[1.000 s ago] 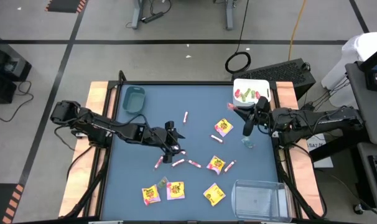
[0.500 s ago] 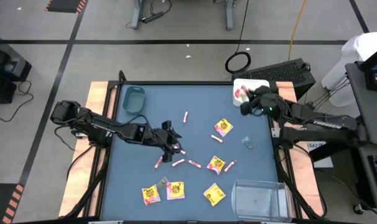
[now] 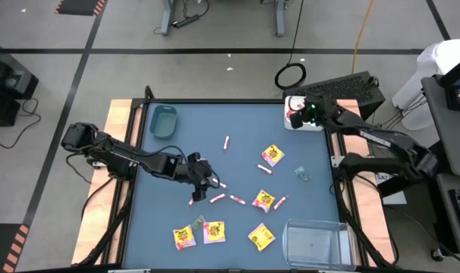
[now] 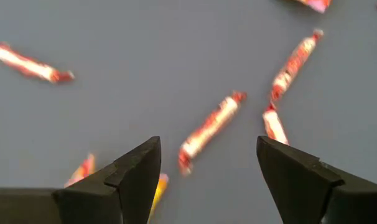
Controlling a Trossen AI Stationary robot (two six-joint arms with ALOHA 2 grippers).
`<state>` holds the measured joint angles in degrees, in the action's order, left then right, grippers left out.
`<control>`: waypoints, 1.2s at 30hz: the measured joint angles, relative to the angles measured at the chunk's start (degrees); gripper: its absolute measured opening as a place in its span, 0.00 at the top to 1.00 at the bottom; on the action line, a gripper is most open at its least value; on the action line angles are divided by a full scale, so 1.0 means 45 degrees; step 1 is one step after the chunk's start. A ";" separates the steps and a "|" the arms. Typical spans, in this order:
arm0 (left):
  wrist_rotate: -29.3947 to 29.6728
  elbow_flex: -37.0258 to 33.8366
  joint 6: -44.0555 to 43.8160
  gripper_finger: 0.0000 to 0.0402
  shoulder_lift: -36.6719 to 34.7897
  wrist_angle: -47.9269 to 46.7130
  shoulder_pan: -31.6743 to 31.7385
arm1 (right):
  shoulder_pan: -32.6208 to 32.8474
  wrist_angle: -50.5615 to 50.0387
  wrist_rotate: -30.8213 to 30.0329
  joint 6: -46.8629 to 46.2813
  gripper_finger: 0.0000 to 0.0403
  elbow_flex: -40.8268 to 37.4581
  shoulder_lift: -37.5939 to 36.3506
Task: Sort candy
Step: Put the orange gummy into the white bin, then put the green gummy into the white bin
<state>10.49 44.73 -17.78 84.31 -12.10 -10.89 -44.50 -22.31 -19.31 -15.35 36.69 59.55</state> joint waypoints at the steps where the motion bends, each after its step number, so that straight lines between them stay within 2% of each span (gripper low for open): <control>1: -0.0001 0.0000 -0.0180 0.33 0.0000 -0.0137 -0.0128 | -0.0137 0.0168 0.0009 0.0004 0.89 0.0000 0.0393; 10: 0.0012 0.0000 -0.1316 0.33 0.0000 -0.0693 -0.1084 | -0.0856 0.0618 0.0048 0.0388 0.87 0.0000 0.2950; 17: 0.0021 0.0000 -0.1844 0.33 0.0000 -0.0837 -0.1442 | -0.0857 0.0765 -0.0001 0.0907 0.68 0.0005 0.3177; 24: -0.0901 0.0000 -0.2540 0.33 0.0000 -0.0873 -0.2179 | -0.0839 0.0521 0.0093 0.0991 0.51 0.0009 0.1195; 28: -0.0951 0.0000 -0.2992 0.33 0.0000 -0.0823 -0.2829 | -0.0637 -0.0102 0.1283 0.0609 0.46 0.0024 -0.0442; 32: -0.0955 0.0000 -0.4025 0.33 0.0000 -0.0568 -0.3505 | 0.0456 -0.0264 0.3792 -0.0011 0.44 0.0024 -0.2090; 36: -0.0725 0.0000 -0.5382 0.33 0.0000 -0.0344 -0.4260 | 0.2497 0.0063 0.4282 -0.0838 0.45 0.0024 -0.3485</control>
<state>7.23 44.73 -41.99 84.31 -13.65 -30.06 -33.26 -22.03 -0.04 -19.12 36.80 43.87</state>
